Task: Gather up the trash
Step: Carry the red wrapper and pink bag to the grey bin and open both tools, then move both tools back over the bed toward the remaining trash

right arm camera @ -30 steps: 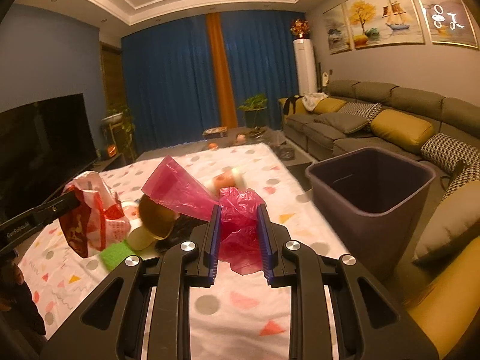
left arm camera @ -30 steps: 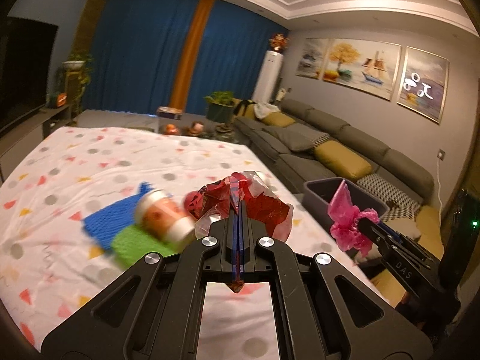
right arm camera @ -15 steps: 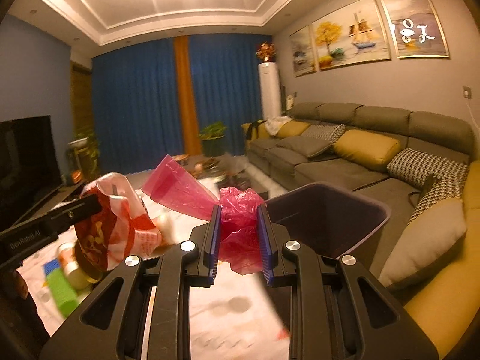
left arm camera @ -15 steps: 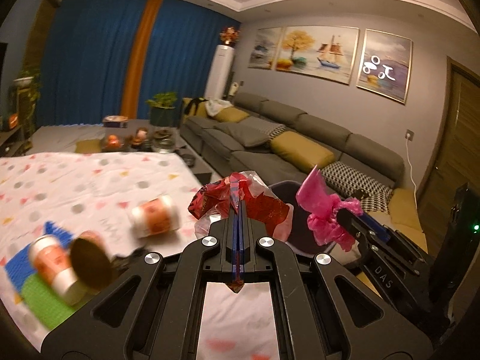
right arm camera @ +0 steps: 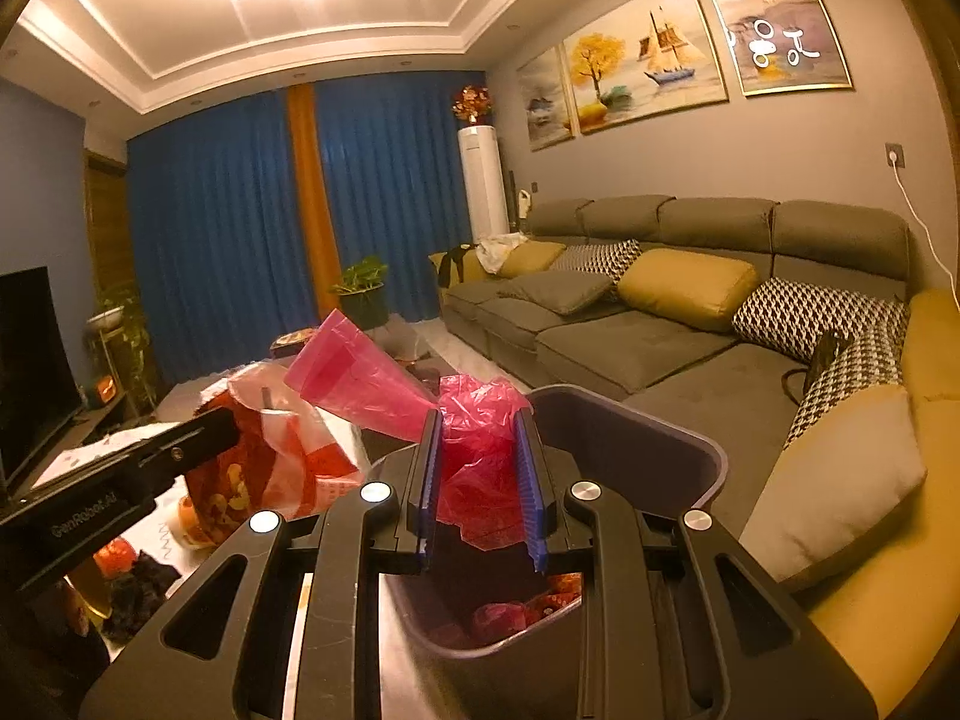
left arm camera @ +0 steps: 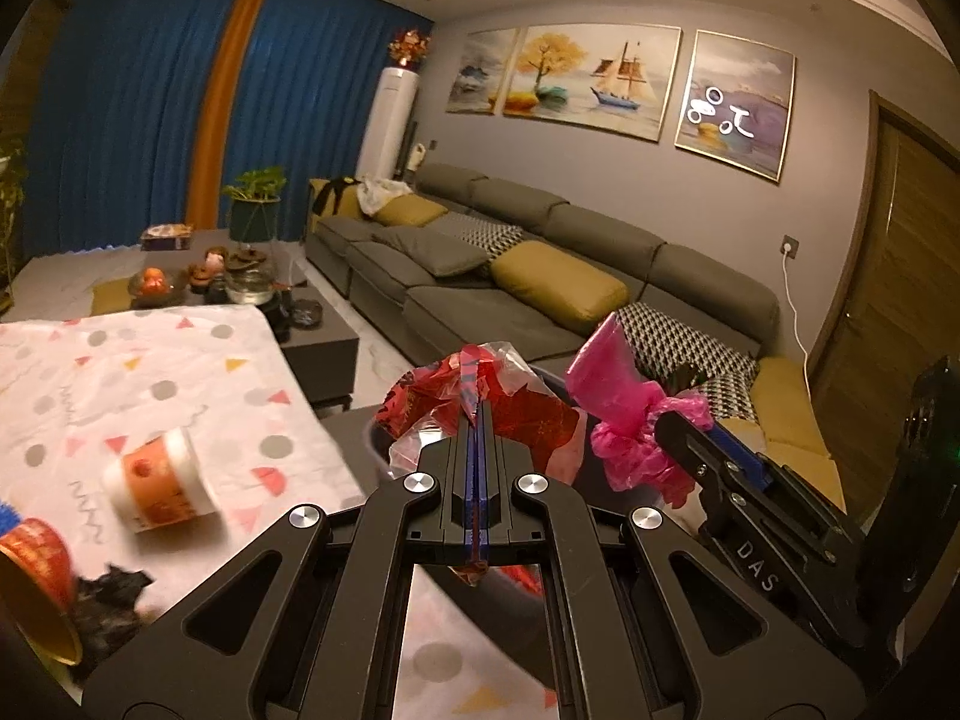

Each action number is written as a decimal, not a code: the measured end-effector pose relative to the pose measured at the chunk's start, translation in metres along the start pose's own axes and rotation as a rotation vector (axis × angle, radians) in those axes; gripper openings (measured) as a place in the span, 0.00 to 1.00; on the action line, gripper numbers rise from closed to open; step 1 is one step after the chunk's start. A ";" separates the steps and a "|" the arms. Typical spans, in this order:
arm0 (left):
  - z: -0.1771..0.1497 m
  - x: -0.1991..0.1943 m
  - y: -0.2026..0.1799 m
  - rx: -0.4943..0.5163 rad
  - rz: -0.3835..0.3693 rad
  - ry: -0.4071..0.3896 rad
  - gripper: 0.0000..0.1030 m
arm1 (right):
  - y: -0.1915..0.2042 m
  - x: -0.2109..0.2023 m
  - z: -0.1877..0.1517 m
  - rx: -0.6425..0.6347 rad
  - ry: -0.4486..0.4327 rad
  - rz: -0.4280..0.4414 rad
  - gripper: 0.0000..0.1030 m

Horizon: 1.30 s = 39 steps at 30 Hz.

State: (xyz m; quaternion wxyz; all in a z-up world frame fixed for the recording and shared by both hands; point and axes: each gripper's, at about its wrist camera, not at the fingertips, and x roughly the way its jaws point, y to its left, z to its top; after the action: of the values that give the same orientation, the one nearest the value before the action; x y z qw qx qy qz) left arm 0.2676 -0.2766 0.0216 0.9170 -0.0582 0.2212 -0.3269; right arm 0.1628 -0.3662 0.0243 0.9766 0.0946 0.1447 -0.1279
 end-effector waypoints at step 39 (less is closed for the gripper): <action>-0.027 0.088 0.007 -0.006 -0.024 0.163 0.62 | -0.042 0.044 -0.003 0.115 0.063 0.005 0.47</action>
State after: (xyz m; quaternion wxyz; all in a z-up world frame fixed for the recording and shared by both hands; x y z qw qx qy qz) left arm 0.3204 -0.3248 -0.0371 0.8917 -0.0367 0.2954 -0.3410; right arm 0.1916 -0.4153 0.0020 0.9648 0.1548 0.1676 -0.1305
